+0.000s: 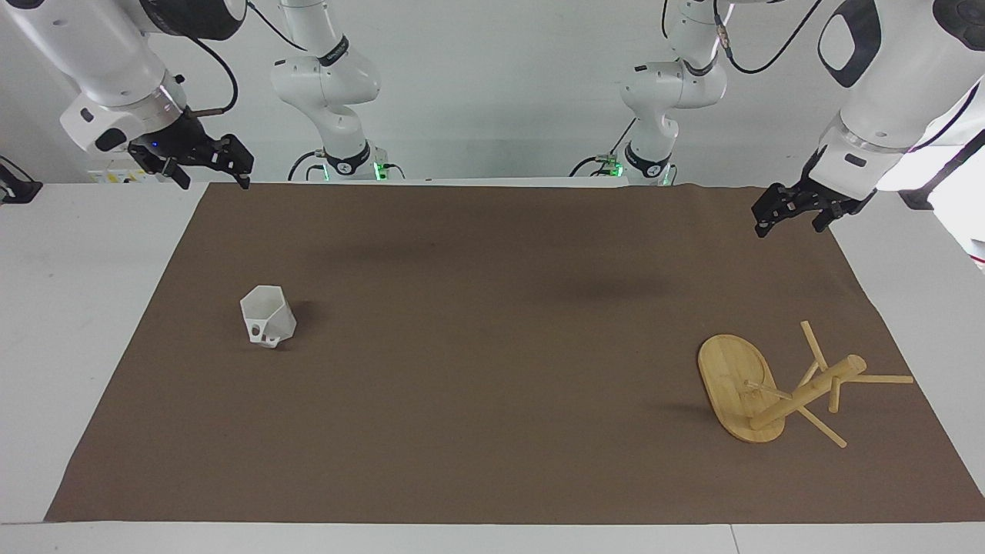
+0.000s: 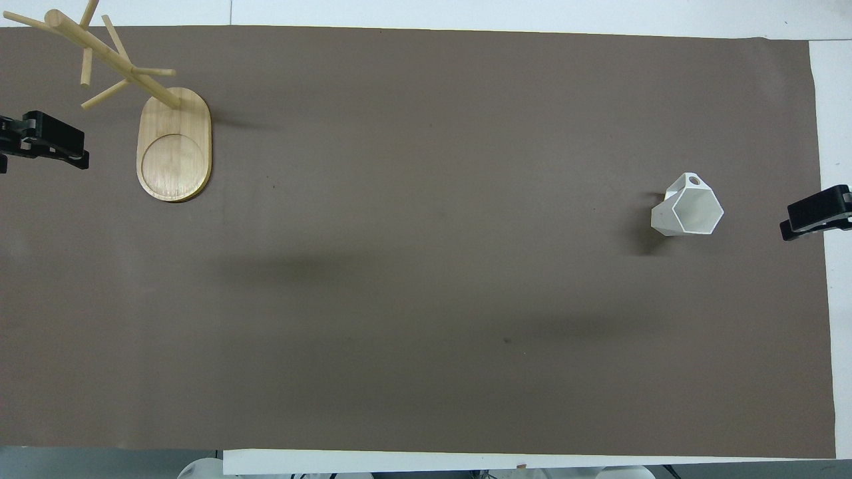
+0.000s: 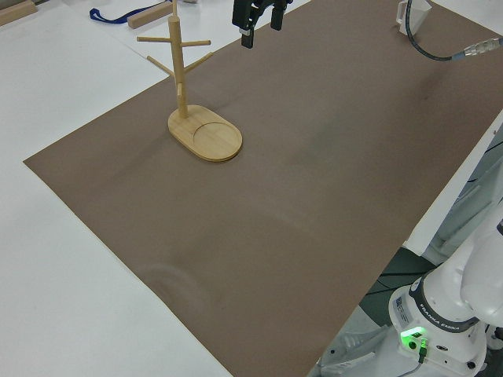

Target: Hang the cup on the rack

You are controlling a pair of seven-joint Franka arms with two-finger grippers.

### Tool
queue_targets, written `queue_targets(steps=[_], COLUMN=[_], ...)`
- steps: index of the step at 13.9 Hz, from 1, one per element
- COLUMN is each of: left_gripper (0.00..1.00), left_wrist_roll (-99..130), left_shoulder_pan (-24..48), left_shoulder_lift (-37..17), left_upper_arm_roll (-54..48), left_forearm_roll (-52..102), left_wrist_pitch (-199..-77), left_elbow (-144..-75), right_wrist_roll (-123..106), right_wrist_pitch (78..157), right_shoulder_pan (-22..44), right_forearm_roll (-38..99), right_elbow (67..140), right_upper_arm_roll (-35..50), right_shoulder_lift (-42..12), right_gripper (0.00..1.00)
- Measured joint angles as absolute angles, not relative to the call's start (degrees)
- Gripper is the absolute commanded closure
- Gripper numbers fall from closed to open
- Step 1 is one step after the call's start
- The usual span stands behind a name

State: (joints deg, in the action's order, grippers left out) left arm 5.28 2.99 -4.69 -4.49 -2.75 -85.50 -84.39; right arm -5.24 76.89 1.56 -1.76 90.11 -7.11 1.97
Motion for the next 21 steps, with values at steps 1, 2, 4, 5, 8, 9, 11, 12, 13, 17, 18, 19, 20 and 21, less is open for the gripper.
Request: queue_targets(steps=[1,2,4,5,8,9,11,12,13,17,18,19,20,21], left_gripper=[0.0,0.0,0.0,0.0,0.0,0.0,0.0,0.0,0.0,0.0,0.0,0.0,0.0,0.0], left_wrist_roll=[5.28,5.28,5.28,5.28,5.28,5.28,5.28,5.28,5.28,5.28,5.28,5.28,5.28,5.28], left_shoulder_pan=[2.99,2.99,2.99,2.99,2.99,2.99,2.99,2.99,2.99,2.99,2.99,2.99,2.99,2.99], left_shoulder_lift=[-4.69,-4.69,-4.69,-4.69,-4.69,-4.69,-4.69,-4.69,-4.69,-4.69,-4.69,-4.69,-4.69,-4.69], left_upper_arm_roll=[-4.49,-4.49,-4.49,-4.49,-4.49,-4.49,-4.49,-4.49,-4.49,-4.49,-4.49,-4.49,-4.49,-4.49], left_forearm_roll=[-2.75,-2.75,-2.75,-2.75,-2.75,-2.75,-2.75,-2.75,-2.75,-2.75,-2.75,-2.75,-2.75,-2.75], left_wrist_pitch=[-85.5,-85.5,-85.5,-85.5,-85.5,-85.5,-85.5,-85.5,-85.5,-85.5,-85.5,-85.5,-85.5,-85.5], left_elbow=[-84.39,-84.39,-84.39,-84.39,-84.39,-84.39,-84.39,-84.39,-84.39,-84.39,-84.39,-84.39,-84.39,-84.39], right_wrist_roll=[-5.24,-5.24,-5.24,-5.24,-9.28,-12.39,-24.16,-31.78,-39.42,-71.95,-79.54,-87.17,-95.09,-102.82], right_wrist_pitch=[76.89,76.89,76.89,76.89,77.0,77.9,81.66,82.93,84.34,88.98,89.36,89.62,89.86,89.81], right_shoulder_pan=[1.56,1.56,1.56,1.56,1.62,1.68,1.65,1.16,-0.22,-10.08,-12.1,-14.08,-16.23,-18.49], right_forearm_roll=[-1.76,-1.76,-1.76,-1.76,-1.68,-1.6,-0.54,1.38,4.86,19.35,22.42,25.6,29.05,32.55], right_elbow=[90.11,90.11,90.11,90.12,90.12,90.23,91.35,92.17,93.03,94.87,94.97,95.06,95.18,95.28], right_upper_arm_roll=[-7.11,-7.11,-7.11,-7.11,-7.1,-7.07,-7.05,-7.09,-7.12,-7.34,-7.39,-7.44,-7.47,-7.47], right_shoulder_lift=[1.97,1.97,1.97,1.97,1.97,1.99,1.98,1.96,1.91,-2.02,-3.94,-6.22,-8.96,-12.04], right_gripper=[0.0,0.0,0.0,0.0,0.0,0.0,0.0,0.0,0.0,0.0,0.0,0.0,0.0,0.0])
